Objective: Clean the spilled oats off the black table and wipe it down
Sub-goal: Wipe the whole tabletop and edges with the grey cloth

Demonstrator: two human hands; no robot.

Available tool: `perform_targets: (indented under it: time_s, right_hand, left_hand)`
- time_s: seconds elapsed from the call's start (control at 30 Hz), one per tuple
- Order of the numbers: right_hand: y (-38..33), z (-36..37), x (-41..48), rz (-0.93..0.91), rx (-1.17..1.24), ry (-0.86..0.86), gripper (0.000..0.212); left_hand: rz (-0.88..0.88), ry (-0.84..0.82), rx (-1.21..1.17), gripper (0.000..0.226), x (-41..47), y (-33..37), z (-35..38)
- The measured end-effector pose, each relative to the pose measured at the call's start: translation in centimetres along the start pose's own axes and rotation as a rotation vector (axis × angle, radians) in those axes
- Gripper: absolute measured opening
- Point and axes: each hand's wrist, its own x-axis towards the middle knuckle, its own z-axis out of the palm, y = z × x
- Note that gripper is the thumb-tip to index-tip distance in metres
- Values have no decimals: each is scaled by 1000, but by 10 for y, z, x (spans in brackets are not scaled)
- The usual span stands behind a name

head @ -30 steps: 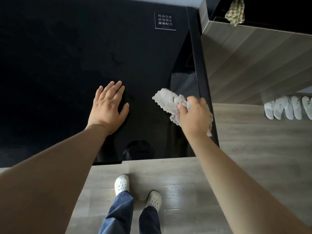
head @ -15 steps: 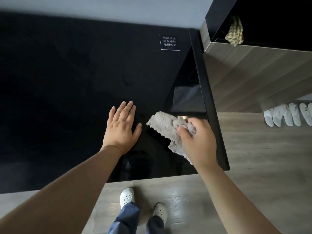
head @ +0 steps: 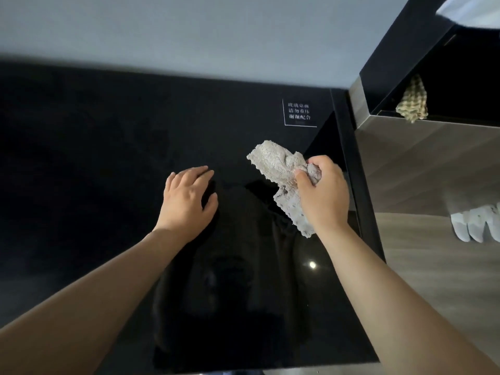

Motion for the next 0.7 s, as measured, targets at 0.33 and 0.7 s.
perform_targets:
  time_s: [0.33,0.7]
  right_hand:
    - [-27,49,163,-118,-70,56,23]
    - [-36,109,247,-15,-427,-31,35]
  left_hand:
    - [-78,-88,234,74,109,-26,17]
    - [-75,-22,173,63,110,-32,20]
